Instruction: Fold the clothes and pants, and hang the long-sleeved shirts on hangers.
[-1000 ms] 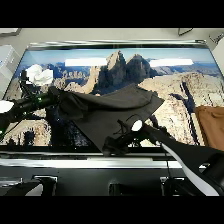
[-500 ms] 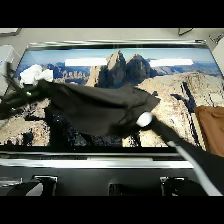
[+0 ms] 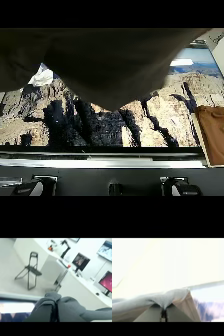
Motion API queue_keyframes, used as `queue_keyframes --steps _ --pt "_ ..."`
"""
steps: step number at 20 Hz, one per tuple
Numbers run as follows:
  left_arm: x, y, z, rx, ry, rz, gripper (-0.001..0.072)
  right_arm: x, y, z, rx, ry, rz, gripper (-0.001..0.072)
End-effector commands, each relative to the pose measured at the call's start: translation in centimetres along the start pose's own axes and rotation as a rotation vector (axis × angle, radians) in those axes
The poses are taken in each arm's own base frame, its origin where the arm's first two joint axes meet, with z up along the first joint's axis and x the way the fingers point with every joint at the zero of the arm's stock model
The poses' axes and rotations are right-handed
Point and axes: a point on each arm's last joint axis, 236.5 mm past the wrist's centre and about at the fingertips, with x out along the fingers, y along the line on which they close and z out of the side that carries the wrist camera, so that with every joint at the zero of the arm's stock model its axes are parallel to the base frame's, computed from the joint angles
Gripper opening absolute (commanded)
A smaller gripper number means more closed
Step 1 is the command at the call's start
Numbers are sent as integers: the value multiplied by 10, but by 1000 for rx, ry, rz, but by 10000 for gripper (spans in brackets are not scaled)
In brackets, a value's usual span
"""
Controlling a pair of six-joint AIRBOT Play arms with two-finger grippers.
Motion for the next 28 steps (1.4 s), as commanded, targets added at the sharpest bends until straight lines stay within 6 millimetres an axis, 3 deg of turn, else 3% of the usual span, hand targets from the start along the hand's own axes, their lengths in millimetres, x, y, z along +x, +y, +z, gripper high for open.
queue_keyframes --steps 1,3,4,5,7,9,11,13,14,16,19,21,22,23,24,25,26,28 --pt "-41 -58 40 100 -159 -44 34 -61 13 69 -58 -241 -20 45" --pt "-50 -59 56 128 -228 -17 34 -57 10 75 -64 -269 -26 45" --pt "-48 -50 54 158 -219 17 35 -48 3 69 -74 -245 -47 45" --pt "-43 -33 45 192 -182 66 35 -34 -6 56 -81 -188 -71 45" --pt "-27 15 10 191 -62 154 34 7 -36 -2 -103 45 -134 46" --pt "-8 80 -44 93 72 237 34 51 -71 -83 -98 334 -182 46" --pt "6 154 -117 -43 208 332 35 95 -108 -164 -39 547 -223 46" --pt "16 216 -190 -161 319 426 35 135 -143 -233 70 673 -285 46" --pt "21 236 -225 -201 377 456 35 152 -158 -267 168 719 -327 46" --pt "32 259 -290 -302 515 477 36 166 -166 -331 405 827 -386 46" --pt "46 264 -359 -487 616 479 36 167 -142 -394 677 997 -366 46" --pt "49 261 -386 -521 668 476 36 158 -137 -410 700 1074 -366 47" --pt "49 261 -390 -524 676 477 36 155 -140 -408 659 1081 -361 48" --pt "48 263 -387 -522 669 480 42 153 -145 -402 612 1077 -359 96" --pt "48 266 -377 -523 655 479 160 151 -150 -391 570 1071 -353 297" --pt "45 267 -366 -535 657 466 440 144 -163 -375 515 1068 -351 533" --pt "39 268 -354 -555 678 445 720 130 -181 -360 457 1086 -366 607" --pt "1 273 -342 -574 818 429 709 69 -234 -346 406 1207 -497 613"
